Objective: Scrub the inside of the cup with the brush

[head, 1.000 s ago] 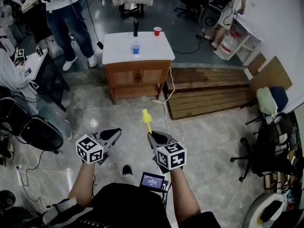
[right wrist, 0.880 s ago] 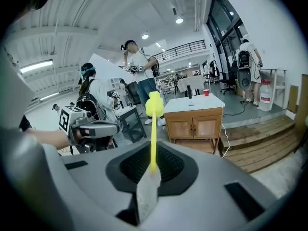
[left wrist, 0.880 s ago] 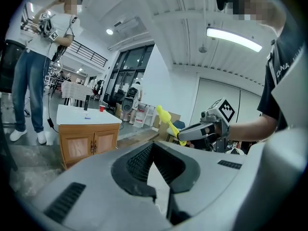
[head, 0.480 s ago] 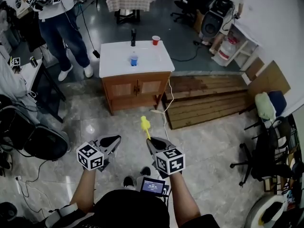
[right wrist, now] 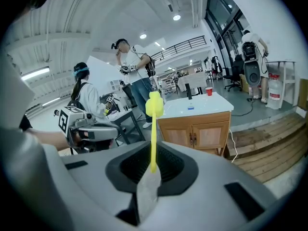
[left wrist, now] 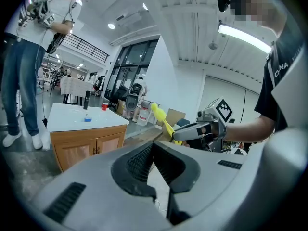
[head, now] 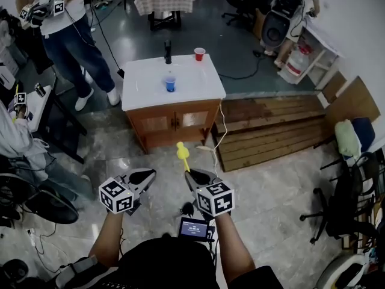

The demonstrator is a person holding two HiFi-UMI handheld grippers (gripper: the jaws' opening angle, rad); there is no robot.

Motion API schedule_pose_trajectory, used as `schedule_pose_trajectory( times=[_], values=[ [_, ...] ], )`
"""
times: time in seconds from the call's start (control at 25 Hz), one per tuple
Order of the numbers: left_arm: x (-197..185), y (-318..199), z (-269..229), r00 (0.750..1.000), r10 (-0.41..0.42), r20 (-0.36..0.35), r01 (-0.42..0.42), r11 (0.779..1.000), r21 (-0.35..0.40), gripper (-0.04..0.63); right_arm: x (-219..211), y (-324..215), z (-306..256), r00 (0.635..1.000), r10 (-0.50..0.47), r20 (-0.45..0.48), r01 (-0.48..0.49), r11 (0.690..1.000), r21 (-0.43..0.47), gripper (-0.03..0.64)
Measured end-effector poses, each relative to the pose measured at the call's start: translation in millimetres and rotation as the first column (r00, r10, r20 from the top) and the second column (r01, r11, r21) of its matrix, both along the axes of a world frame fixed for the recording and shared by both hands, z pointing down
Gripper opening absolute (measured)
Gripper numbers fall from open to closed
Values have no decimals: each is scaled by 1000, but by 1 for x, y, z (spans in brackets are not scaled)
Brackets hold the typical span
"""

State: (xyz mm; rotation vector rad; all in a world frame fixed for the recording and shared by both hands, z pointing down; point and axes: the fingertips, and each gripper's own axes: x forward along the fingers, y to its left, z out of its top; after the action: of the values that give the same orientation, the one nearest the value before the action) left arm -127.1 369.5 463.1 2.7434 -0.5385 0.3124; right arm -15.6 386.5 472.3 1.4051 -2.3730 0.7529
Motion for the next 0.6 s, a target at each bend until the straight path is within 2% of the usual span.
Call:
schedule_pose_trajectory(
  times=[0.36, 0.6],
  values=[
    [73, -89, -4, 999, 18, 41, -18, 1000, 5, 3, 65, -94, 4, 999, -6, 33, 7, 1000, -13, 41],
    [99, -129, -3, 998, -18, 59, 18, 1000, -2, 3, 91, -138, 9, 998, -43, 46, 44, 999, -27, 41]
  ],
)
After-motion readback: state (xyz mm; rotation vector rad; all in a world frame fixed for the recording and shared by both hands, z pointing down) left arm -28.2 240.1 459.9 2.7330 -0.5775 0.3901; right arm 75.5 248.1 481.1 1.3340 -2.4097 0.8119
